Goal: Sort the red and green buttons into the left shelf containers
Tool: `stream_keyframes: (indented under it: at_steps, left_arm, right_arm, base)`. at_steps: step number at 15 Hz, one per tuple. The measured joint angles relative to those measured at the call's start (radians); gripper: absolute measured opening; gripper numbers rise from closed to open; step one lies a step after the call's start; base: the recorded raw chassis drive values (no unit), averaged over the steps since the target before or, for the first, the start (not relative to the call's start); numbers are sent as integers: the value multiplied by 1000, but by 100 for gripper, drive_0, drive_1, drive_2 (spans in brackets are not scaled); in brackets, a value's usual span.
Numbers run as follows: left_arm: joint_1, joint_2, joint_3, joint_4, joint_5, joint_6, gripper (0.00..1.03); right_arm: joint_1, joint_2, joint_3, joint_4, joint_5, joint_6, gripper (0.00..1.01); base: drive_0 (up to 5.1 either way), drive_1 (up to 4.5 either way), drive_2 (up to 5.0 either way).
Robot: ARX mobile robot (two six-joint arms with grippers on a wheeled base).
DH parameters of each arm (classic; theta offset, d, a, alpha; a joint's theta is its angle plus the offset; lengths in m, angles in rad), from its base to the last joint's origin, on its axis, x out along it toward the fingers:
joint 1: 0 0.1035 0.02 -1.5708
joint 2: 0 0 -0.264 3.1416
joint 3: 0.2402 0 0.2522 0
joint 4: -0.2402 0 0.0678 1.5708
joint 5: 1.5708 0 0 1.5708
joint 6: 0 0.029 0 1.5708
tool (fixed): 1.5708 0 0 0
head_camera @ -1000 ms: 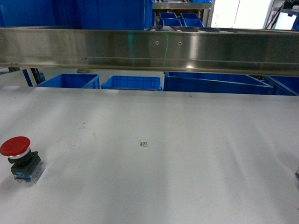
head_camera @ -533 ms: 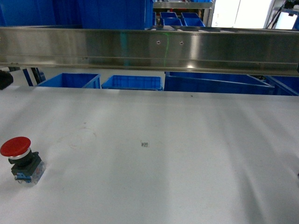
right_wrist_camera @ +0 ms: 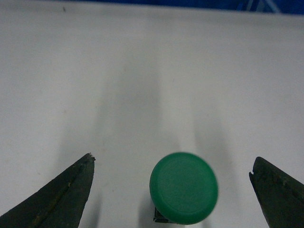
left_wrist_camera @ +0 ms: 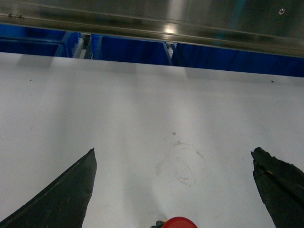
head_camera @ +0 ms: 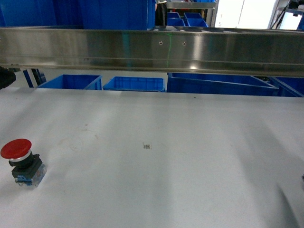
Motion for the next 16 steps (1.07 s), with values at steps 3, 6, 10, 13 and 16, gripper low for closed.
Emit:
stream_keyframes:
  at_steps: [3,6,10,13,16]
  left_arm:
    - [2,0,0,-1,-2,0,98]
    - [2,0,0,-1,-1,0,98]
    - [2,0,0,-1,-1,0,98]
    - [2,0,0,-1,-1,0,98]
    - [2,0,0,-1,-1,0,98]
  right_arm:
    - [-26,182,82,-146,-104,47,98]
    - [-65,341,213,-106,-98,75,98]
    - [-66,358,232,-84,-75,60,77]
    - [-64,359,221,-28,-46,32,50]
    - [-50,371,206,-9,-35,23,26]
  base:
    - [0,0,0]
    - [0,0,0]
    - [0,0,0]
    - [0,0,0]
    - [0,0,0]
